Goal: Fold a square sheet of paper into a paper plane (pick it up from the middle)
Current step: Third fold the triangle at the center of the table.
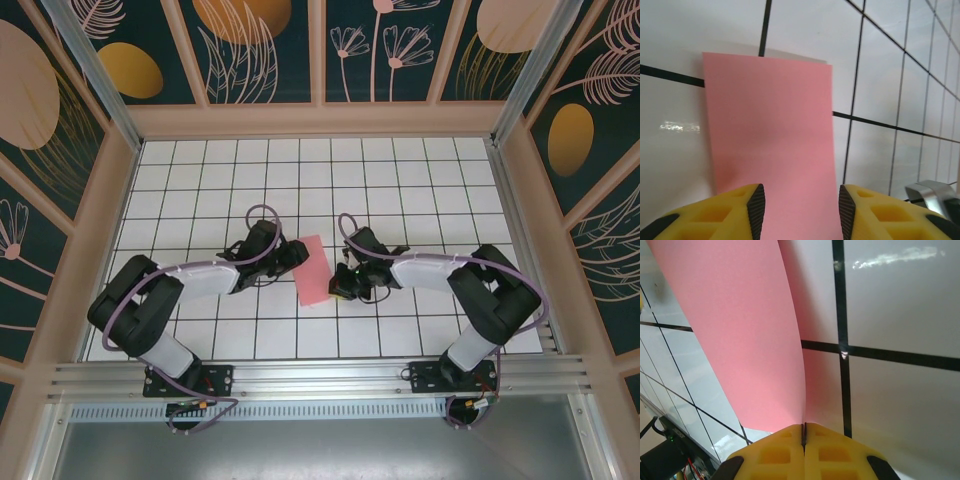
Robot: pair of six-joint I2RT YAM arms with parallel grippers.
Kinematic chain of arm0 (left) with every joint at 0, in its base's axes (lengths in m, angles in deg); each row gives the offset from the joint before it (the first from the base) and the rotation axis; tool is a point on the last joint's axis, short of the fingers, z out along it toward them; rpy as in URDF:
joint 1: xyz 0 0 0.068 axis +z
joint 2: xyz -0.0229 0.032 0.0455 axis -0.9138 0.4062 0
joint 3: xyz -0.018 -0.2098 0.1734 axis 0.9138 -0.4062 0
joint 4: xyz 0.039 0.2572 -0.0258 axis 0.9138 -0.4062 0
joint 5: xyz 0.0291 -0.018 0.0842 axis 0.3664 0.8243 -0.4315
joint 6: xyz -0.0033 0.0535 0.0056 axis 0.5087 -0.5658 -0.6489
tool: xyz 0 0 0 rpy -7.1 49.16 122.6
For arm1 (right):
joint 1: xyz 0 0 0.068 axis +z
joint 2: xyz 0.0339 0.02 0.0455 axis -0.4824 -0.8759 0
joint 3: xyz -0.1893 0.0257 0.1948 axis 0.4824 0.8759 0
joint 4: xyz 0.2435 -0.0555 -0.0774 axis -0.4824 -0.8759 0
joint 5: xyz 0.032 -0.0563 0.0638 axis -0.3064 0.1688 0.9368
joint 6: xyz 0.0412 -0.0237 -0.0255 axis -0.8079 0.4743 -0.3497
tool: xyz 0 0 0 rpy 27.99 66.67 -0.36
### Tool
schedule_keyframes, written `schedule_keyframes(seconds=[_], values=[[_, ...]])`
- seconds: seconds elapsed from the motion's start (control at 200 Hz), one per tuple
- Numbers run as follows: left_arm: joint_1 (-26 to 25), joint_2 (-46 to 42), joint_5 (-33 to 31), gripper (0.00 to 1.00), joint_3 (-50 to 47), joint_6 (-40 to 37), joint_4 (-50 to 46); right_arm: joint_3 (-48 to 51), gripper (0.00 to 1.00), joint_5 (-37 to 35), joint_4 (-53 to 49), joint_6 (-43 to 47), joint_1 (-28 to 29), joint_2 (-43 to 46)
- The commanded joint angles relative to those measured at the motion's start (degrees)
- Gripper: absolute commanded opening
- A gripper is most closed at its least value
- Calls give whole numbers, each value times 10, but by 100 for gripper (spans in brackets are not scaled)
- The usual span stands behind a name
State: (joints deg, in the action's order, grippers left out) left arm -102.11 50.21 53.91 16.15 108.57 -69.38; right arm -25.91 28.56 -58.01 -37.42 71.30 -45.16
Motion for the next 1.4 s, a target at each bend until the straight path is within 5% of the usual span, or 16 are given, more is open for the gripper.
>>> schedule_keyframes(seconds=[0.0,0.305,0.62,1.396], values=[[2,24,2,42,18,-16,-2,10,0,4,-16,9,-2,16],[3,41,-14,36,22,-25,-31,12,17,-12,-4,-13,-2,48],[2,49,-7,35,20,-27,-27,4,7,5,22,-18,-1,42],[2,47,-3,36,34,-37,-39,-75,6,16,150,-45,10,-84]])
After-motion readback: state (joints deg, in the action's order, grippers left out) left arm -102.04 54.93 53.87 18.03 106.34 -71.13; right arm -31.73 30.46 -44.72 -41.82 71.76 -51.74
